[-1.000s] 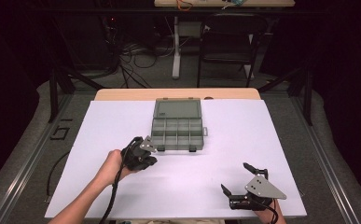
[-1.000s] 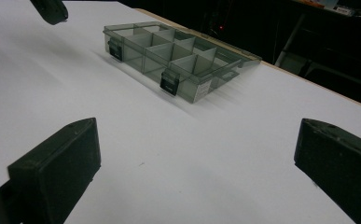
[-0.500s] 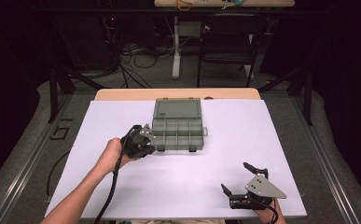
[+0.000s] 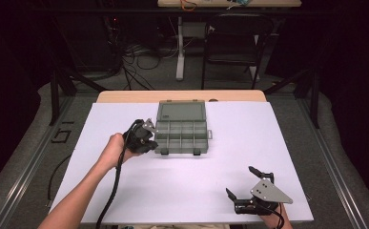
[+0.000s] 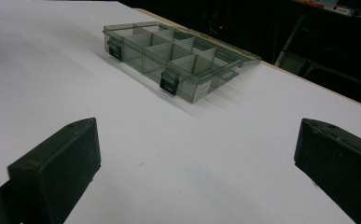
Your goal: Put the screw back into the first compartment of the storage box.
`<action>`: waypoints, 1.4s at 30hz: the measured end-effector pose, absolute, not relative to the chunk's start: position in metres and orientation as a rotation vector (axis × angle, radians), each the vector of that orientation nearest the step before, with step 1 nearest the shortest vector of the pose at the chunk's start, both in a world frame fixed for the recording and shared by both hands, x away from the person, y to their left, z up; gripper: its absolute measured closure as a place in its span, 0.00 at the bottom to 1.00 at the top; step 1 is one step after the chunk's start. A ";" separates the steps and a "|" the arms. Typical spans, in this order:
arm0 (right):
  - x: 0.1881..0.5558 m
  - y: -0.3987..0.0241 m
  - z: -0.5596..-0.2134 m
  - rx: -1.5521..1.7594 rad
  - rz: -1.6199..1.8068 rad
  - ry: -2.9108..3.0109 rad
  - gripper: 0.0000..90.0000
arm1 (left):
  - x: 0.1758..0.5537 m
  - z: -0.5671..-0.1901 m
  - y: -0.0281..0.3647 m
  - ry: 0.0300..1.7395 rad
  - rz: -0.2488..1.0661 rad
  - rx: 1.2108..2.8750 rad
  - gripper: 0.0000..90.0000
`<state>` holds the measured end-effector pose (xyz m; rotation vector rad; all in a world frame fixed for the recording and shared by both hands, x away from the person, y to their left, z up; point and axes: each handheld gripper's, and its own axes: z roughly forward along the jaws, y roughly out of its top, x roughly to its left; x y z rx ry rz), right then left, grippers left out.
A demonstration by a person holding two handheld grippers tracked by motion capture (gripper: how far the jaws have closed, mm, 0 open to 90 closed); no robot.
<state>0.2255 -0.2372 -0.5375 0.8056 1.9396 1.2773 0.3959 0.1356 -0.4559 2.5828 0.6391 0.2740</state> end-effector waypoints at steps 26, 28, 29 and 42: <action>0.225 -0.238 -0.537 0.810 1.279 1.939 0.00 | 0.442 -0.441 0.129 0.703 0.309 2.580 0.97; 0.225 -0.238 -0.537 0.811 1.278 1.942 0.00 | 0.445 -0.440 0.128 0.710 0.306 2.579 0.97; 0.226 -0.238 -0.537 0.809 1.281 1.935 0.00 | 0.447 -0.440 0.128 0.712 0.304 2.581 0.97; 0.225 -0.237 -0.537 0.807 1.281 1.937 0.00 | 0.464 -0.446 0.121 0.735 0.319 2.591 0.97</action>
